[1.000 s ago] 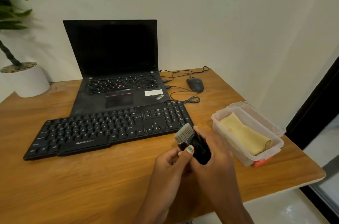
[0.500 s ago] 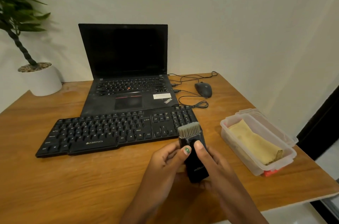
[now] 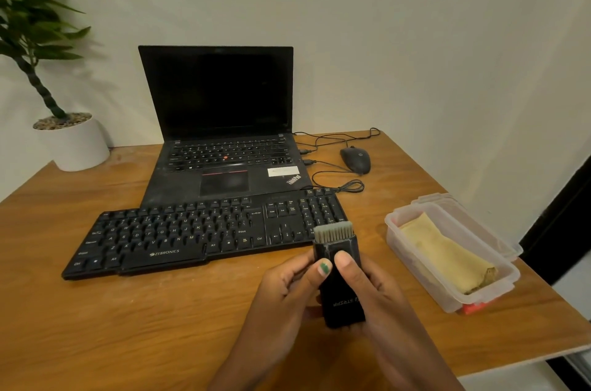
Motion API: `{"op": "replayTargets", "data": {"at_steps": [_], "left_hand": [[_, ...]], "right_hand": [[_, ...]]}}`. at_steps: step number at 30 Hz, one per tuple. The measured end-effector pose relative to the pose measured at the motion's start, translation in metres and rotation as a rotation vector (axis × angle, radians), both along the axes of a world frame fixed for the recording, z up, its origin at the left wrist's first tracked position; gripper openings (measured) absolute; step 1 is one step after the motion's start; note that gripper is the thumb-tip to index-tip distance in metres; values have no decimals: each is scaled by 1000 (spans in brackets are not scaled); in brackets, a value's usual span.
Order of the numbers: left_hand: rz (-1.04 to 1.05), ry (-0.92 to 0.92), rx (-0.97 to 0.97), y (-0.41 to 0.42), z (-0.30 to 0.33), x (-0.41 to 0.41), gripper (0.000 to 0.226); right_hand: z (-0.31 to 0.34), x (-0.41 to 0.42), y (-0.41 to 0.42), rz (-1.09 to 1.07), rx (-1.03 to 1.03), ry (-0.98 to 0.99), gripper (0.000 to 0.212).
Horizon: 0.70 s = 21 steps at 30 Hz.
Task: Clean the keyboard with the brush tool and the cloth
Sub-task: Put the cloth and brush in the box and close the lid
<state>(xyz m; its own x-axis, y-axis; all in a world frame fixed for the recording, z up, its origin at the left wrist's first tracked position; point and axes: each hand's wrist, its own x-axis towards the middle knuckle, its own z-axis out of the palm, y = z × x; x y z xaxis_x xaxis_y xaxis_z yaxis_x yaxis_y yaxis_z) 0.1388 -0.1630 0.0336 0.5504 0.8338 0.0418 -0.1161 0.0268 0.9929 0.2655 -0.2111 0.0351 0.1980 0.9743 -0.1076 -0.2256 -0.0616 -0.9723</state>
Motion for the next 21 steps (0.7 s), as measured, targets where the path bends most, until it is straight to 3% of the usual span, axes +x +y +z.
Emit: {"op": "replayTargets", "data": {"at_steps": [5, 9, 12, 17, 19, 21], "left_hand": [[-8, -14, -9, 1, 2, 0, 29], [-12, -23, -30, 1, 1, -1, 30], [-8, -28, -51, 2, 0, 0, 31], [15, -28, -92, 1, 2, 1, 28], [57, -28, -119, 1, 4, 3, 29], [110, -34, -146, 0, 5, 5, 30]], "right_hand": [[-2, 0, 2, 1, -9, 5, 28], [-2, 0, 2, -9, -2, -4, 16], [-2, 0, 2, -16, 0, -27, 28], [0, -2, 2, -4, 39, -36, 18], [-1, -4, 1, -27, 63, -64, 25], [-3, -4, 1, -58, 84, -120, 50]]}}
